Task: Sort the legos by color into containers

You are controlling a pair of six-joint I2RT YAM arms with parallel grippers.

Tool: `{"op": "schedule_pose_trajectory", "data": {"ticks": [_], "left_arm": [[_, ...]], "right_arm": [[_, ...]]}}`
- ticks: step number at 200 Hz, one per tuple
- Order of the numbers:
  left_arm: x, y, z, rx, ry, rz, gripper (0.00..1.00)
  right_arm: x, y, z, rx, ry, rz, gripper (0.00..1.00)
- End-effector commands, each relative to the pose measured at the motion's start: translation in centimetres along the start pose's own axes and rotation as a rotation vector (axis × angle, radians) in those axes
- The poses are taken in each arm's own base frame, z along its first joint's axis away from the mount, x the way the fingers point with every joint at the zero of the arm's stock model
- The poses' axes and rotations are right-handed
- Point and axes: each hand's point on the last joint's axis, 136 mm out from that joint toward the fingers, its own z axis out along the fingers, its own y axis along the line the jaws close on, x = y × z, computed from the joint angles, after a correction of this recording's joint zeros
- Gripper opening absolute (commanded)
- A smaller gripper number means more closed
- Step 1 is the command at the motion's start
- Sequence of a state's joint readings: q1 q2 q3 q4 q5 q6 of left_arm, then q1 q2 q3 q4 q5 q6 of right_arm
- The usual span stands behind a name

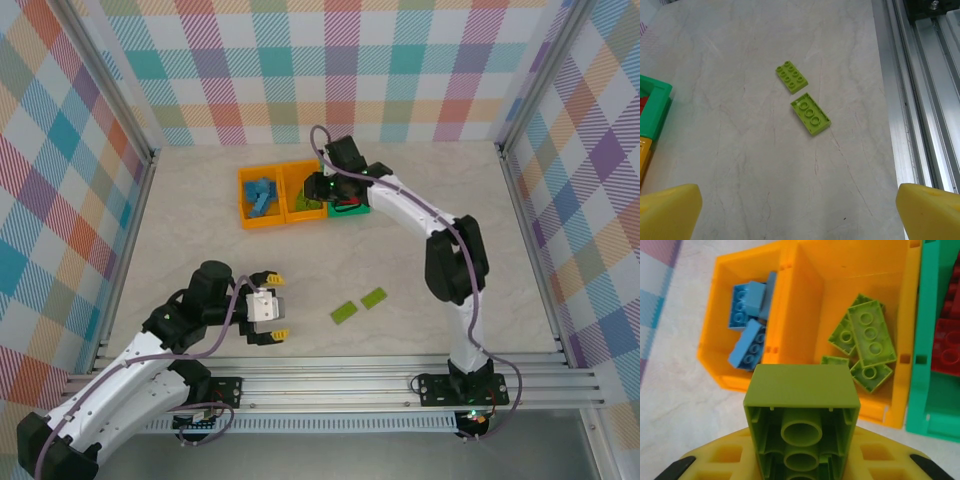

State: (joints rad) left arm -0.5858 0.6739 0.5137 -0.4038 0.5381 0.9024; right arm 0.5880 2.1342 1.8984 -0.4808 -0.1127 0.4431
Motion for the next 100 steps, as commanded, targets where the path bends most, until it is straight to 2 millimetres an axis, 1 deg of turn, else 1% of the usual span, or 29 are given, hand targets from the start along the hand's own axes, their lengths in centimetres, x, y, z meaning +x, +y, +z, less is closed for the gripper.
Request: {"op": "schedule_pose_trajectory", "data": {"ticks": [1,22,43,52,61,64,73,79,95,100], "left_arm": [[-0.4,0.3,-0.2,-0.012,-0.018,0.030,1.00],[-0.2,0.1,-0.1,-0.008,-0.014,0.034,1.00],[0.0,-0.3,0.2,0.013,-0.019,0.038,1.00],[0.1,-0.4,0.3,0.021,-0.019,0.037,1.00],[0.1,-0.4,0.3,0.025,-0.016,0.032,1.00],[0.1,-0.4,0.4,0.025,-0.015,0.031,1.00],[0.2,-0.3,0.4,0.023,-0.008,0.024,1.00],[0.3,-0.2,0.4,0.019,-0.004,0.012,1.00],[0.2,0.2,0.4,0.002,-0.002,-0.024,1.00],[0.1,0.3,0.4,-0.001,-0.003,-0.033,1.00]], "right_arm": [[-0.1,-1.0,1.4,0.047,0.045,-0.036,0.30],[-0.6,-1.1,2.7,0.058,0.064,-0.050,0.34],[-2.2,-1.2,3.1,0.083,0.058,-0.073,0.40],[-2.6,-1.0,3.4,0.082,0.066,-0.072,0.44],[-2.9,-0.9,3.5,0.083,0.077,-0.076,0.54],[-3.0,-0.8,3.5,0.083,0.080,-0.078,0.57],[-3.2,-0.7,3.3,0.090,0.086,-0.083,0.62],[-3.0,-1.0,3.4,0.102,0.099,-0.086,0.65],[-3.5,-0.5,2.2,0.094,0.075,-0.112,0.69],[-3.1,-0.7,2.2,0.100,0.101,-0.115,0.70]]}}
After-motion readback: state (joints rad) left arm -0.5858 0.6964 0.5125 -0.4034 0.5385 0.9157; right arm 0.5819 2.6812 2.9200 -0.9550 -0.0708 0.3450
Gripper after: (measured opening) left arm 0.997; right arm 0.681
